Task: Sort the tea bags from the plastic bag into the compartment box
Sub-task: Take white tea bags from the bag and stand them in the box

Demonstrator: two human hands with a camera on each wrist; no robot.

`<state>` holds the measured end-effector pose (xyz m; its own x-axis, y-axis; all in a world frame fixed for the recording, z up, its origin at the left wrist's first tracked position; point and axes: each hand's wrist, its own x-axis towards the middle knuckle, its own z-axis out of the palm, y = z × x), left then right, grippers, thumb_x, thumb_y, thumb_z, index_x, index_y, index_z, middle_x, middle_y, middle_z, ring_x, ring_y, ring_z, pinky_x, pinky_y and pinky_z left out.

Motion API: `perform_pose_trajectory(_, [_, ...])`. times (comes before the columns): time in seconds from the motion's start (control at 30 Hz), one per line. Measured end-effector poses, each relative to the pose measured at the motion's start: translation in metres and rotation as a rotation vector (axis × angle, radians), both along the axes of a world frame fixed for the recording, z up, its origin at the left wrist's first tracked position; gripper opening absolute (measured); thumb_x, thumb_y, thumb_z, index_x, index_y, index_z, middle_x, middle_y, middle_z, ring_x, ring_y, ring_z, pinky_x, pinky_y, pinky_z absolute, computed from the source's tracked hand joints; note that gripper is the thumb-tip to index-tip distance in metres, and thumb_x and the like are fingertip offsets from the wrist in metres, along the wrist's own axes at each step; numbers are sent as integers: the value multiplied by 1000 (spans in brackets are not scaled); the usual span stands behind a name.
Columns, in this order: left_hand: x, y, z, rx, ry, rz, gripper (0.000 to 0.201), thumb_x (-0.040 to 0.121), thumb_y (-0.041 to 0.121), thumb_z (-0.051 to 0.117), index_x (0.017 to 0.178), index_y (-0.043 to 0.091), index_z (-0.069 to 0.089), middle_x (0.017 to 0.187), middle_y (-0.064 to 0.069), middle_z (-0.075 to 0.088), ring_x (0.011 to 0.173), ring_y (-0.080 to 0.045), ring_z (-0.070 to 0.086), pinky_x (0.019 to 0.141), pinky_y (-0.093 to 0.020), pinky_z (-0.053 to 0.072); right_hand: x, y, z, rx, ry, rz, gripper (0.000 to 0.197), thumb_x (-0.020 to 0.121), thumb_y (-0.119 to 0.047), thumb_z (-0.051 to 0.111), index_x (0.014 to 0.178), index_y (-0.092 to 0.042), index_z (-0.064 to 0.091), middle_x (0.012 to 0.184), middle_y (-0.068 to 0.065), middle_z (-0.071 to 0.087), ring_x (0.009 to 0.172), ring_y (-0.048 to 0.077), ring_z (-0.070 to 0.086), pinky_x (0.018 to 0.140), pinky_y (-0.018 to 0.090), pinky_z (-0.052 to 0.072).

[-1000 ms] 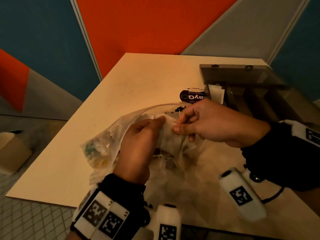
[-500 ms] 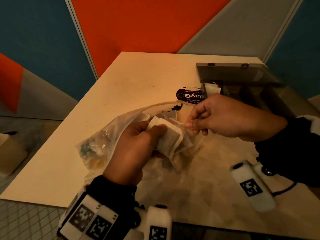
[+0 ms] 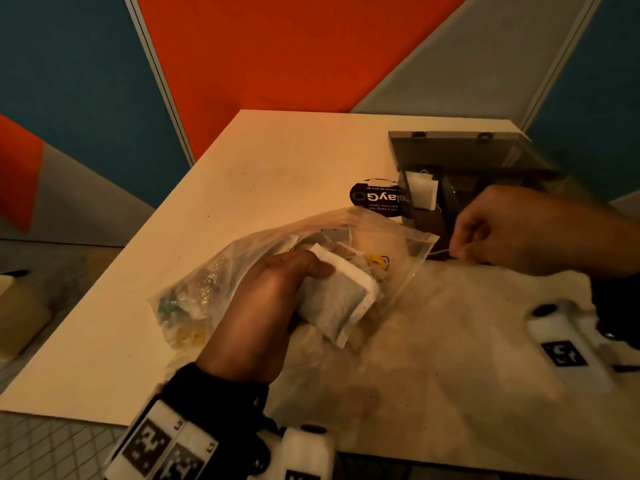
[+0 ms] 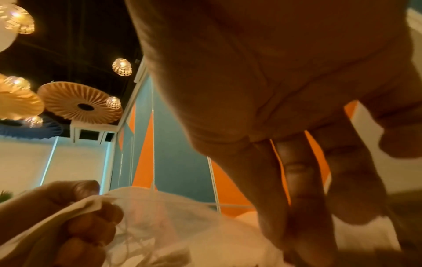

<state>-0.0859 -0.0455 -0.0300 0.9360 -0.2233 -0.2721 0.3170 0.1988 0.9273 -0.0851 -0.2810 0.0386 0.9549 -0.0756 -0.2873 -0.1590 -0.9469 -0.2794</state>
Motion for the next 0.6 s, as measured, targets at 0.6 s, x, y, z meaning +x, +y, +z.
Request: perform_pose_trajectory(0.6, [-7,-15,11,70,-150,-183,21,79,5,60,73,15,77,78,-8,71,76,-26,64,67,-33,47,-11,17,21,409,195,401,21,78,-45,59,84,-31,73,88,-14,72,87,1,67,79,21,46])
